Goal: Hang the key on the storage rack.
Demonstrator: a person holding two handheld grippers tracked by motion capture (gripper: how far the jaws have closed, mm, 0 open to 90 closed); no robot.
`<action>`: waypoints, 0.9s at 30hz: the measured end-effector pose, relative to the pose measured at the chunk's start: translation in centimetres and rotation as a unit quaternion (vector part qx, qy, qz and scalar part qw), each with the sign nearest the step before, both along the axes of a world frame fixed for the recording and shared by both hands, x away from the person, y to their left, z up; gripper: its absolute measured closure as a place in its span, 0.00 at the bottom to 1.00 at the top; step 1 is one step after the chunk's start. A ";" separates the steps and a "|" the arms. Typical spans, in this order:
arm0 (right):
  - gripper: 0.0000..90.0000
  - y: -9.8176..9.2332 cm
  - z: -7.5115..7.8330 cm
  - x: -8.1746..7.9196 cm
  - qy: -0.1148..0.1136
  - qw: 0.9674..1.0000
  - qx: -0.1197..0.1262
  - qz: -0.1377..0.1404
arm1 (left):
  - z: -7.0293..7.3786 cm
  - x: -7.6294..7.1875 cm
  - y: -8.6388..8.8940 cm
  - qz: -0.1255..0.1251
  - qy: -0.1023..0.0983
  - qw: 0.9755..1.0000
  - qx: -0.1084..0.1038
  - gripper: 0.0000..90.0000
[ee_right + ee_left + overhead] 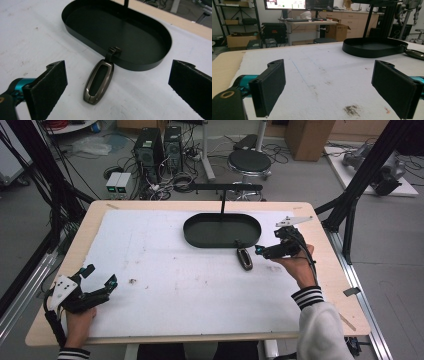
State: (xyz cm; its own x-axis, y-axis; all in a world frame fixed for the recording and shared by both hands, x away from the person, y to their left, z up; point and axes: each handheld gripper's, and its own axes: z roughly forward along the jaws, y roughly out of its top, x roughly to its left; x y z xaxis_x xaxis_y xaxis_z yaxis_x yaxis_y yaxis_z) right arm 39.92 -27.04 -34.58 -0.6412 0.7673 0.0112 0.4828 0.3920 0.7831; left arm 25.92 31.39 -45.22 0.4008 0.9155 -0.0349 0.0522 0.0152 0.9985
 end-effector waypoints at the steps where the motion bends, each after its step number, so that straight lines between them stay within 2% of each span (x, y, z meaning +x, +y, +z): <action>1: 0.01 0.3 -0.1 0.2 0.006 1.000 -0.004 0.002 | 0.0 0.0 0.0 0.000 -0.001 1.000 0.000 0.14; 5: 0.01 1.8 -0.5 1.3 0.035 0.999 -0.031 0.013 | 0.0 0.0 0.0 0.000 -0.002 1.000 0.000 0.14; 8: 0.01 2.3 -0.7 1.5 0.046 0.998 -0.040 0.012 | 0.0 0.0 0.0 0.000 -0.001 1.000 -0.001 0.14; 9: 0.01 2.7 -0.9 1.8 0.059 0.997 -0.051 0.013 | 0.0 0.0 0.0 0.000 -0.001 1.000 0.000 0.14; 10: 0.01 2.7 -0.9 1.8 0.059 0.997 -0.051 0.013 | 0.0 0.0 0.0 0.000 0.000 1.000 0.000 0.14; 11: 0.01 3.1 -1.0 2.2 0.070 0.996 -0.062 0.012 | 0.0 0.0 0.0 0.000 -0.001 1.000 0.000 0.14; 15: 0.01 3.6 -1.3 2.6 0.086 0.994 -0.069 0.006 | 0.0 0.0 0.0 0.000 -0.002 1.000 0.000 0.14; 19: 0.01 4.4 -1.8 3.3 0.116 0.990 -0.085 0.000 | 0.0 0.0 0.0 0.000 -0.001 1.000 -0.001 0.14; 20: 0.01 4.4 -1.8 3.3 0.116 0.990 -0.085 0.000 | 0.0 0.0 0.0 0.000 0.000 1.000 -0.001 0.14; 21: 0.05 4.8 -1.9 3.5 0.132 0.987 -0.094 0.006 | 0.0 0.0 0.0 0.001 0.000 1.000 -0.001 0.14; 22: 0.05 4.8 -1.9 3.5 0.132 0.987 -0.094 0.006 | 0.0 0.0 0.0 0.001 0.000 1.000 -0.001 0.14; 23: 0.05 5.2 -2.1 3.8 0.143 0.985 -0.100 0.006 | 0.0 0.0 0.0 0.001 0.000 1.000 -0.001 0.14; 26: 0.05 5.5 -2.3 4.0 0.147 0.983 -0.106 0.006 | 0.0 0.0 0.0 0.000 0.000 1.000 -0.001 0.14; 27: 0.05 5.8 -2.6 4.3 0.158 0.981 -0.112 0.002 | 0.0 0.0 0.0 0.001 0.000 1.000 -0.001 0.14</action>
State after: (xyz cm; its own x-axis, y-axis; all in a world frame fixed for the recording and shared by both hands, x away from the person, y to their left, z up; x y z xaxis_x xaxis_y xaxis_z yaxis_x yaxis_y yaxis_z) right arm 44.22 -21.24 -37.20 -0.6360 0.7706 0.0411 0.6855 0.5397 0.4887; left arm 25.92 31.41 -45.22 0.3994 0.9160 -0.0371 0.0529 0.0174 0.9985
